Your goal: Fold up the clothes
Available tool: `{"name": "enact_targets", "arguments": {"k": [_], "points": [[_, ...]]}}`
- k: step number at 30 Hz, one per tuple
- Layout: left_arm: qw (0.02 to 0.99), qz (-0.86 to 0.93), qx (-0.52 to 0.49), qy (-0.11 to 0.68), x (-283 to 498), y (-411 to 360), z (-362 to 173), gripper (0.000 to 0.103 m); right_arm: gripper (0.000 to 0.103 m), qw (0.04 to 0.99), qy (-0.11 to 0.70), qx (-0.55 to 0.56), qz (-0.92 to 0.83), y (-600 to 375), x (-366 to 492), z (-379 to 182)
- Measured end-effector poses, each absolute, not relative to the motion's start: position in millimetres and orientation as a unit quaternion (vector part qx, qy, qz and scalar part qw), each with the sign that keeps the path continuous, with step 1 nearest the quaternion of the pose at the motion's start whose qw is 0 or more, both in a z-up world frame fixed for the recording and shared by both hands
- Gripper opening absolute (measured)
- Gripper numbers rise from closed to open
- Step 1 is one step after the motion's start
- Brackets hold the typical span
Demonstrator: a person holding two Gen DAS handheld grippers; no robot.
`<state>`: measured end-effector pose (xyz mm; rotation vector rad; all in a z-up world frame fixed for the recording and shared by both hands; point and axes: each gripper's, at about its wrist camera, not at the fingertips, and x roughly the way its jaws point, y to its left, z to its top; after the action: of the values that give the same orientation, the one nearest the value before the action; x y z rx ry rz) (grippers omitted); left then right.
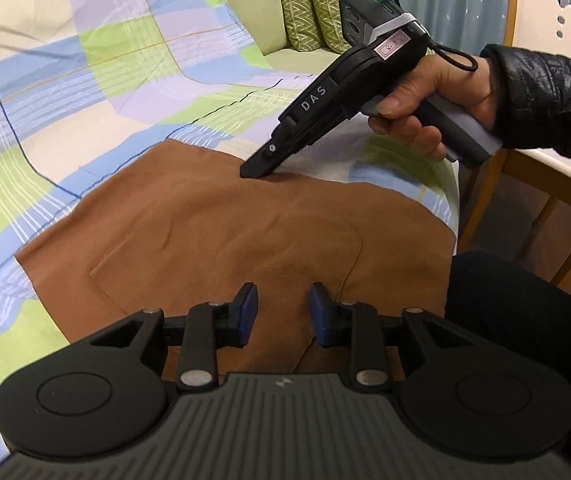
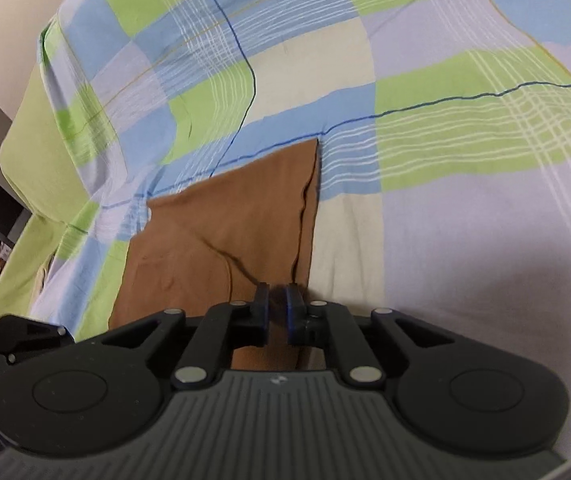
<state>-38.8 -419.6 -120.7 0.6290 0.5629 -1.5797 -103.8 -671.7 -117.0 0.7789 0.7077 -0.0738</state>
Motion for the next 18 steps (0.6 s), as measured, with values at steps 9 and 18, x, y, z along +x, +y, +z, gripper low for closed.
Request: {"name": "enact_targets", "arguments": {"k": [9, 18], "points": [[0.625, -0.69, 0.27, 0.246, -40.0, -415.0, -126.0, 0.036, 0.0, 0.875, 0.32, 0.357, -0.065, -688.5, -98.6, -110.6], [0.637, -0.68, 0.271, 0.241, -40.7, -401.1, -117.7, 0.036, 0.009, 0.88, 0.315, 0.338, -0.113, -687.1, -108.9, -106.7]]}}
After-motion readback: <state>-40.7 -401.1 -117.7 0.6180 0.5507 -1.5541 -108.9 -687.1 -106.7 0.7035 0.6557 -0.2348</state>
